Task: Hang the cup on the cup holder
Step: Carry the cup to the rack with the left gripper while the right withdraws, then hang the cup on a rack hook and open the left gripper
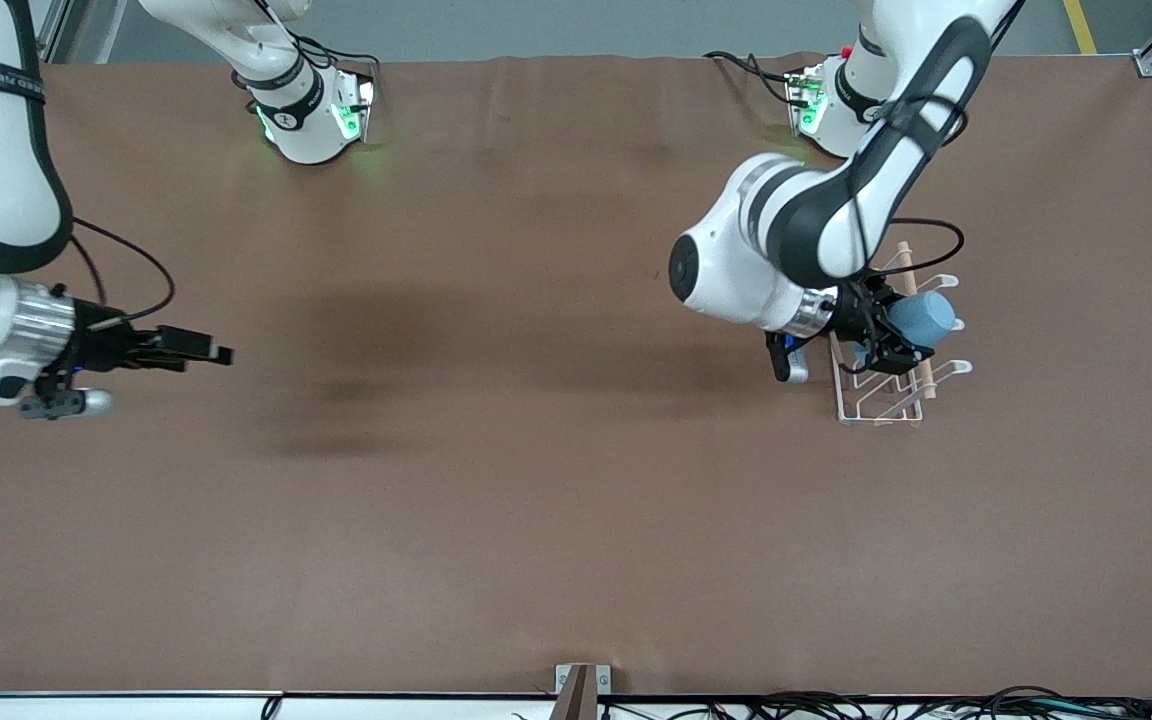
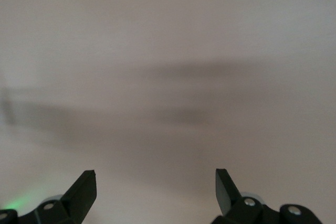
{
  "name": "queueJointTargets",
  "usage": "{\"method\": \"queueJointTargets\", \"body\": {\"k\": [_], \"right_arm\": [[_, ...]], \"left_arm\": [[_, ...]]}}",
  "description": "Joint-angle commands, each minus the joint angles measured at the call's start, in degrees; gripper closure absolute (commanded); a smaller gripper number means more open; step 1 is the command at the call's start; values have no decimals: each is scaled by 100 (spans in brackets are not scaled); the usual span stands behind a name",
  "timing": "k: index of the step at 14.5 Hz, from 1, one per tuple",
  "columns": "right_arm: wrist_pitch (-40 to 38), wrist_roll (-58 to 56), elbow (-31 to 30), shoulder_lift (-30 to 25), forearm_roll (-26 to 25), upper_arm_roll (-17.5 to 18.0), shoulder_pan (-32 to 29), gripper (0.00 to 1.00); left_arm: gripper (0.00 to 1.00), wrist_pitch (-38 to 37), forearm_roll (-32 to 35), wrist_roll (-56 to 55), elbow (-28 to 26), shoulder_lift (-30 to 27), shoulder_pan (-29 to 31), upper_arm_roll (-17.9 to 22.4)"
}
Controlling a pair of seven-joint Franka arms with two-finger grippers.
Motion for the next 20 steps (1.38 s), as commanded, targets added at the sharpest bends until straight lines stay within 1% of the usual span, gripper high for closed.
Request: {"method": "queueJointTargets", "body": {"k": [1,3,5,7,8,9,10,11,12,13,14,15,16,18,19,20], "right_arm": [[-61,437,235,-302,-876,96,-111,0],[-148,1018,366,-504,-1359,140,-76,0],[-437,1213,385,-794,-1440,123,-94,0],[-649,1222,480,-1050,-1562,114,-85,0],[-859,1214,742,-1077,-1877,122,-102,0],[-1026,1231,1023,-1060,-2010,114,-129,0],[-1089,1231,1209,-1051,-2047,105,-129,0],[-1098,1292,1324,-1051,-2056,105,-155,0],[-1115,1528,1377,-1059,-2047,105,-190,0],[-1176,1956,1386,-1085,-2038,114,-208,0],[-1351,2196,1430,-1112,-2038,114,-208,0],[-1623,2215,1535,-1156,-2038,114,-208,0],[-1799,2224,1675,-1147,-2038,114,-208,0],[-2168,2111,1694,-1130,-1942,122,-208,0],[-2344,1840,1720,-1121,-1941,131,-182,0],[-2329,1533,1738,-1112,-2011,149,-173,0]], "left_arm": [[99,-237,372,361,111,313,-75,66],[99,-368,591,554,41,479,-101,119],[100,-544,1021,572,67,865,-119,119],[100,-544,1215,493,84,1139,-127,137],[100,-544,1321,467,111,1227,-127,137],[99,-544,1400,441,181,1323,-136,137],[99,-544,1444,432,207,1394,-154,137],[94,-553,1462,379,182,1473,-162,137],[88,-553,1454,205,181,1535,-171,137],[85,-553,1445,46,181,1579,-171,120],[79,-553,1393,-25,173,1605,-197,119],[68,-553,1392,-147,155,1623,-206,119],[51,-562,1383,-314,164,1623,-207,119],[18,-728,1235,-464,216,1501,-198,119],[17,-738,1147,-474,225,1483,-198,119],[16,-738,1129,-474,225,1482,-198,119]]}}
